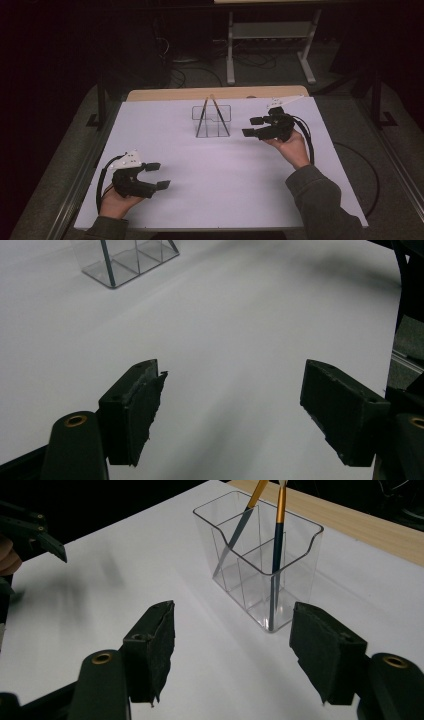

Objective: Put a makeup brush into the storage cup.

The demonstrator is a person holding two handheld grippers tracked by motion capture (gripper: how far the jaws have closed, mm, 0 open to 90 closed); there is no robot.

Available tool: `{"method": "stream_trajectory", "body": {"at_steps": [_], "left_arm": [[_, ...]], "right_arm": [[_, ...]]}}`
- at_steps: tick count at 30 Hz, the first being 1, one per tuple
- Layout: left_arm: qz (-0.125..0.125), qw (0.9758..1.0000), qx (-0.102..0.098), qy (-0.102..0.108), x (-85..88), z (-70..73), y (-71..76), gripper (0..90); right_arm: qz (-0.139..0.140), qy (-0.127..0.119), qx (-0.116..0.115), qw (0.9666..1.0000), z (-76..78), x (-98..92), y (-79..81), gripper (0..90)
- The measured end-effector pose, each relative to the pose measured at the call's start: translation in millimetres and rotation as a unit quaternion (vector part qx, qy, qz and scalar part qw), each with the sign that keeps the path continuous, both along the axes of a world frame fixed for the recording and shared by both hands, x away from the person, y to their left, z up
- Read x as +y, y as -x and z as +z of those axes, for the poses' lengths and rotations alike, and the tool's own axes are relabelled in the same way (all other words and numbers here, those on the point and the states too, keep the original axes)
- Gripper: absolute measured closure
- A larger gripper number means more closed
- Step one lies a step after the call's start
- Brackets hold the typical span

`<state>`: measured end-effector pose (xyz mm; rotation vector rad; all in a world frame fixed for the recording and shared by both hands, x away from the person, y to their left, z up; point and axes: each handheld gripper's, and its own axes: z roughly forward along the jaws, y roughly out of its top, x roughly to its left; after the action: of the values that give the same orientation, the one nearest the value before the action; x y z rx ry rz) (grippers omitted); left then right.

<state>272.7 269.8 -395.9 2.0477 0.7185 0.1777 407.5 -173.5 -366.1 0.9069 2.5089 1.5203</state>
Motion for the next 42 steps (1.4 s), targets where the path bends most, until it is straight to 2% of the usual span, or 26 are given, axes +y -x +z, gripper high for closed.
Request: {"method": "stream_trajectory", "body": {"at_steps": [23, 42], "left_arm": [[0.006, 1.0, 0.001, 0.0, 1.2, -0.7, -0.9, 23.3], [0.008, 0.9999, -0.009, -0.011, -3.7, -0.1, -0.6, 22.6]], "right_arm": [[-0.004, -0.007, 0.003, 1.0, -7.8, -12.4, 18.4, 31.5], [-0.006, -0.015, 0.007, 0.9998, -13.3, -23.7, 36.7, 29.3]]}}
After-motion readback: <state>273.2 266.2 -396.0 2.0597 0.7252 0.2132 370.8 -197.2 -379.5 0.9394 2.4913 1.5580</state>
